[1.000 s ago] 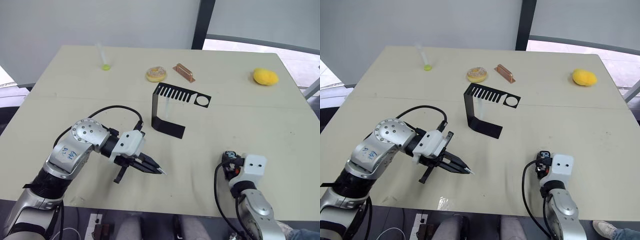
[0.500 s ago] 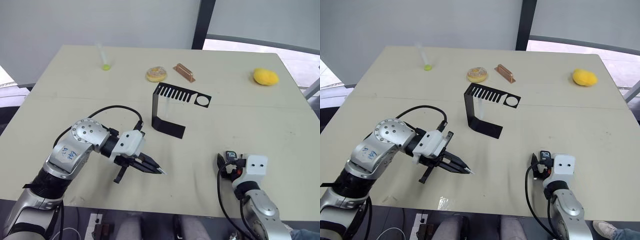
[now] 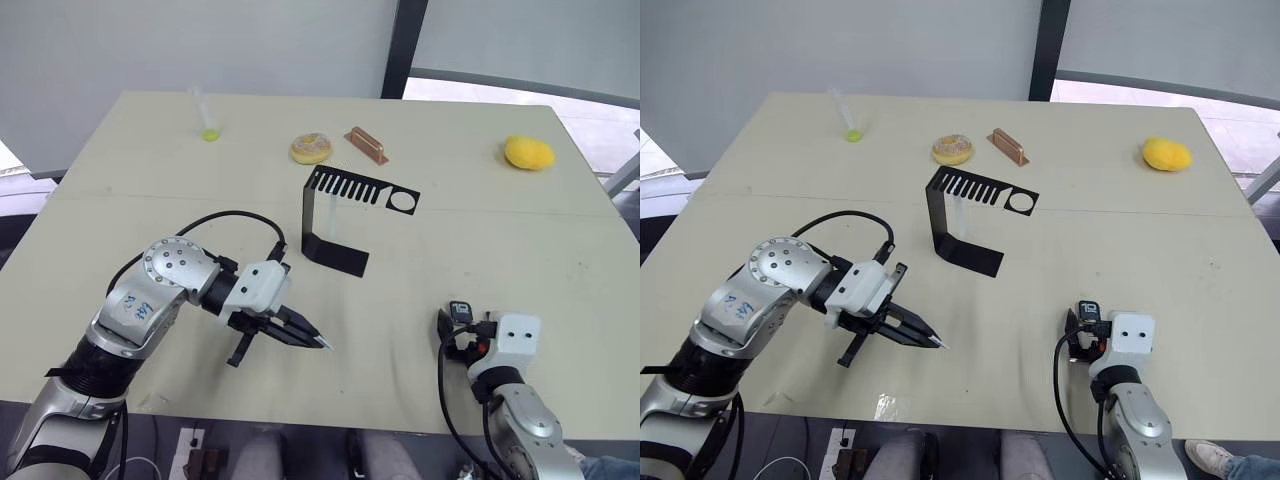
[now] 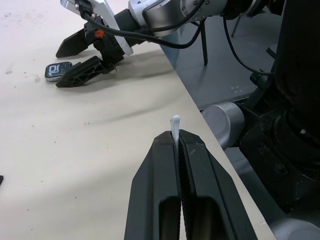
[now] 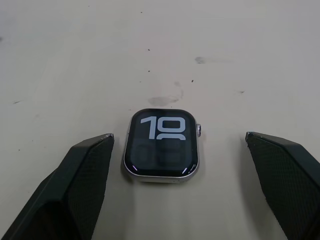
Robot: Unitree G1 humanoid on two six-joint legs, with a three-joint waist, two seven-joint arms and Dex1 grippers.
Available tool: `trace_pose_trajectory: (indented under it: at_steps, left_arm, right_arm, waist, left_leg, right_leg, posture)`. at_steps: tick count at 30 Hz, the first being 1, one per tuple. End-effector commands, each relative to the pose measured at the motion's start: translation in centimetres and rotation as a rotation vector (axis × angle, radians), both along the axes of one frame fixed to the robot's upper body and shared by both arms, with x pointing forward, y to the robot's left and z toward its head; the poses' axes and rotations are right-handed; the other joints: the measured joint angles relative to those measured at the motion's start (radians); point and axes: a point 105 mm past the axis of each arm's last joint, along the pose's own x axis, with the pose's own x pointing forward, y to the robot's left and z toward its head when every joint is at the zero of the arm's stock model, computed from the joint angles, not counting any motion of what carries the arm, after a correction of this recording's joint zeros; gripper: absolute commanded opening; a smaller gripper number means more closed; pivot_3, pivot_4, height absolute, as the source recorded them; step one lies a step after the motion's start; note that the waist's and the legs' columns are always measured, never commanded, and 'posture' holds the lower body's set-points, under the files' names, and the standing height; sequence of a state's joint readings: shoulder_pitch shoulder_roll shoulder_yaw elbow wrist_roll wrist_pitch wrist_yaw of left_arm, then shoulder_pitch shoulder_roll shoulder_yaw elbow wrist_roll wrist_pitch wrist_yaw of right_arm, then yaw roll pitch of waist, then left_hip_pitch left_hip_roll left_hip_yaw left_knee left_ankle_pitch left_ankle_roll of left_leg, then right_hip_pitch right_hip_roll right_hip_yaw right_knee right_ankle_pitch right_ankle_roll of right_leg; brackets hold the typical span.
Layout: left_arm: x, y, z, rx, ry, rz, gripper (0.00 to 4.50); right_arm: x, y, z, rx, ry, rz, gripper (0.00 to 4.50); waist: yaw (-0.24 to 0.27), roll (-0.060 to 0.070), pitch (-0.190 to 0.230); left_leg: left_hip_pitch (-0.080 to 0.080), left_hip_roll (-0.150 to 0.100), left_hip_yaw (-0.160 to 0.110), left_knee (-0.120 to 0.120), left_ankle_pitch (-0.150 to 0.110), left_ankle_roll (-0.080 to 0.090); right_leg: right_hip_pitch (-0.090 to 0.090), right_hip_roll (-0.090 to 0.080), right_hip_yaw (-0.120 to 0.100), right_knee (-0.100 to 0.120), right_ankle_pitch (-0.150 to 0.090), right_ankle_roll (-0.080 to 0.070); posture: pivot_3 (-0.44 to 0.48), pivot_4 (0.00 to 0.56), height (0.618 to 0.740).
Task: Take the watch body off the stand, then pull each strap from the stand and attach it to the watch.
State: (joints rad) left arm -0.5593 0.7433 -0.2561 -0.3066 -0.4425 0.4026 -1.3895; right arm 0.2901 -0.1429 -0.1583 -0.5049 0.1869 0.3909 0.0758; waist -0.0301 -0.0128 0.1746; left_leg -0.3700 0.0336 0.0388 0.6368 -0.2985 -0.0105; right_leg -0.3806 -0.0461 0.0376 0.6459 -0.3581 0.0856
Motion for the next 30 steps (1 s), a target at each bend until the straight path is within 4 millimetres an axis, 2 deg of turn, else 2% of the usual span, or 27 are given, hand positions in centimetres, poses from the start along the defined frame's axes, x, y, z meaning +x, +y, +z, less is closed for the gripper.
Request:
trace_pose_trajectory:
  at_steps: [1,4,5,7,11,12,19,24,27,30]
  left_arm:
    - [-0.3,-0.1,0.5,0.004,-0.042,-0.024,0.0]
    - [-0.3,-0.2,0.5,0.003,-0.041,-0.026,0.0]
    - [-0.3,-0.2,0.5,0.003,-0.041,-0.026,0.0]
    - [-0.3,-0.2,0.5,0.004,-0.042,-0.026,0.0]
    - [-0.2,-0.2,0.6,0.002,-0.043,-0.025,0.0]
    - [-0.1,-0.2,0.6,0.003,-0.043,-0.025,0.0]
    - [0.1,-0.3,0.6,0.001,-0.048,-0.026,0.0]
    - [0.4,-0.3,0.7,-0.012,-0.071,-0.012,0.0]
    - [1.7,0.7,1.7,-0.072,-0.136,0.065,0.0]
    - [2.6,1.8,2.5,-0.115,-0.204,0.111,0.0]
  right_arm:
    - [-0.2,0.0,-0.5,0.019,0.009,-0.006,4.45]
    - [-0.1,0.6,-0.7,0.03,0.014,0.017,4.45]
    - [-0.1,0.7,-0.8,0.032,0.019,0.02,4.22]
    - [-0.2,0.7,-1.0,0.036,0.022,0.021,3.63]
    - [-0.1,0.7,-0.9,0.038,0.018,0.026,1.66]
    - [0.0,0.7,-0.9,0.038,0.016,0.032,1.51]
    - [0.1,0.5,-0.3,0.032,-0.016,0.045,1.51]
    - [0.5,0.3,1.7,0.003,-0.089,0.091,1.51]
    - [0.6,1.8,5.0,0.049,-0.142,0.3,1.51]
    - [0.3,3.3,5.9,0.13,-0.093,0.465,1.51]
  waist:
    - [0.0,0.0,0.0]
    - [-0.001,0.0,0.0]
    - [-0.002,0.0,0.0]
    - [-0.001,0.0,0.0]
    - [-0.001,-0.001,0.0]
    - [-0.001,-0.001,0.0]
    - [-0.001,-0.001,0.0]
    - [0.0,-0.001,0.0]
    - [-0.002,0.0,0.0]
    - [-0.001,0.0,0.0]
  left_leg:
    - [0.0,0.0,0.0,0.0,0.0,0.0]
    - [0.0,0.0,0.0,0.0,0.0,0.0]
    - [0.0,0.0,0.0,0.0,0.0,0.0]
    - [0.0,0.0,0.0,0.0,0.0,0.0]
    - [0.0,0.0,0.0,0.0,0.0,0.0]
    - [0.0,0.0,0.0,0.0,0.0,0.0]
    - [0.0,0.0,0.0,0.0,0.0,0.0]
    - [0.0,0.0,0.0,0.0,0.0,0.0]
    - [0.0,0.0,0.001,0.001,0.0,0.0]
    - [0.0,0.002,0.0,0.002,0.0,0.0]
  right_leg:
    - [0.0,0.0,0.0,0.0,0.0,0.0]
    - [0.0,0.0,0.0,0.0,0.0,0.0]
    - [0.0,0.0,0.0,0.0,0.0,0.0]
    - [0.0,0.0,0.0,0.0,0.0,0.0]
    - [0.0,0.0,0.0,0.0,0.0,0.0]
    - [0.0,0.0,0.0,0.0,0.0,0.0]
    - [0.0,0.0,0.0,0.0,0.0,0.0]
    - [0.0,0.0,0.0,0.0,0.0,0.0]
    - [0.0,0.0,0.001,0.0,0.0,0.0]
    - [0.0,0.002,0.0,0.0,0.0,0.0]
  posture:
    - [0.0,0.15,0.74]
    - [0.0,0.15,0.74]
    - [0.0,0.15,0.74]
    - [0.0,0.15,0.74]
    - [0.0,0.15,0.74]
    - [0.0,0.15,0.74]
    - [0.0,0.15,0.74]
    - [0.0,0.15,0.74]
    - [0.0,0.15,0.74]
    - [0.0,0.15,0.74]
